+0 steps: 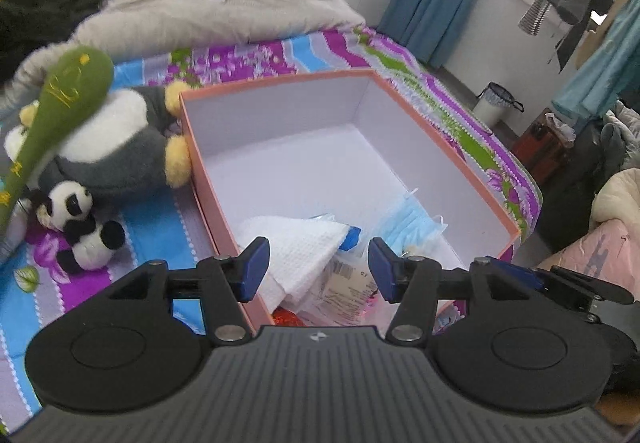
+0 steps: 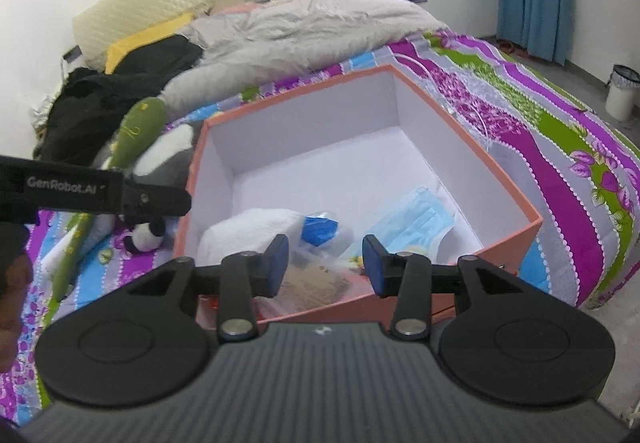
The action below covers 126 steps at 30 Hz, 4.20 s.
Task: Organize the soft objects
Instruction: 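Move both tools back from the box toward the plush toys on the bed, then reach both tools under the green stick plush toward the small panda and candy, then grasp the small wrapped candy with the left tool while the right tool grasps the small panda doll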
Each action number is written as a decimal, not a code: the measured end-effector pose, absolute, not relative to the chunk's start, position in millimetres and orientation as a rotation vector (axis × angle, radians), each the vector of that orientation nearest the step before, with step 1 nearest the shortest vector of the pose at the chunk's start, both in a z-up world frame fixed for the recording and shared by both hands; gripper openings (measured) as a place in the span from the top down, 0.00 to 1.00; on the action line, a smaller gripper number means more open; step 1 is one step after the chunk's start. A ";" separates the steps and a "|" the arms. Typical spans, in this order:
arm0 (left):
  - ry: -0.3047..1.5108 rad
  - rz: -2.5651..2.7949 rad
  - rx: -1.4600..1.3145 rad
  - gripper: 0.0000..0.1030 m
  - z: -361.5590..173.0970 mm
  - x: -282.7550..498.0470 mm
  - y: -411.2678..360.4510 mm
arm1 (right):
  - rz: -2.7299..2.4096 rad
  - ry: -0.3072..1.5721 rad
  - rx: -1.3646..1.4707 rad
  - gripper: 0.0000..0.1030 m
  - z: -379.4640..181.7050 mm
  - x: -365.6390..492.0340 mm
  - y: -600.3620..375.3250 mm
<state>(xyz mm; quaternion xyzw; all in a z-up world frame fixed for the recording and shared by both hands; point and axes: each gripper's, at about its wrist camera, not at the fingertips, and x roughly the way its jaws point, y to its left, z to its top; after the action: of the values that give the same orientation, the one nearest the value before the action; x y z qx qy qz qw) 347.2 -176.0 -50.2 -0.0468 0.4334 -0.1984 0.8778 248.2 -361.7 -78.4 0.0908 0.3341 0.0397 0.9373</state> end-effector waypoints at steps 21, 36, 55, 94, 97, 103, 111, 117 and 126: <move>0.672 -0.382 -0.065 0.41 -27.0 226.5 -127.0 | 0.179 0.501 0.131 0.57 -61.3 167.6 -320.4; 0.639 -0.289 -0.131 0.41 -30.6 153.3 -69.0 | 0.264 0.485 0.120 0.57 -71.8 122.9 -281.4; 0.686 -0.158 -0.187 0.41 -64.5 92.5 -5.4 | 0.350 0.547 0.074 0.57 -97.0 89.6 -229.4; 0.727 0.024 -0.339 0.41 -207.0 294.9 72.8 | 0.370 0.625 0.075 0.57 -199.7 304.5 -143.8; 0.701 0.018 -0.358 0.41 -210.7 316.4 77.3 | 0.366 0.621 0.099 0.47 -205.2 331.1 -138.5; 0.645 0.018 -0.420 0.41 -217.1 360.7 89.6 | 0.400 0.619 0.133 0.40 -214.9 371.7 -129.2; 0.632 0.007 -0.427 0.41 -226.8 393.9 93.6 | 0.486 0.612 0.167 0.40 -230.2 403.9 -124.5; 0.643 -0.003 -0.454 0.41 -237.4 406.7 93.1 | 0.548 0.608 0.178 0.42 -235.7 412.4 -120.0; 0.649 -0.001 -0.484 0.41 -241.5 416.3 94.3 | 0.475 0.626 0.153 0.52 -225.8 405.7 -116.7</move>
<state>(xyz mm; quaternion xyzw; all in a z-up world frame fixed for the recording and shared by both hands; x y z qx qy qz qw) 416.3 94.3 -241.5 -0.2356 0.3158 -0.0006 0.9191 405.7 -116.8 -225.8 0.0744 0.3047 0.2310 0.9210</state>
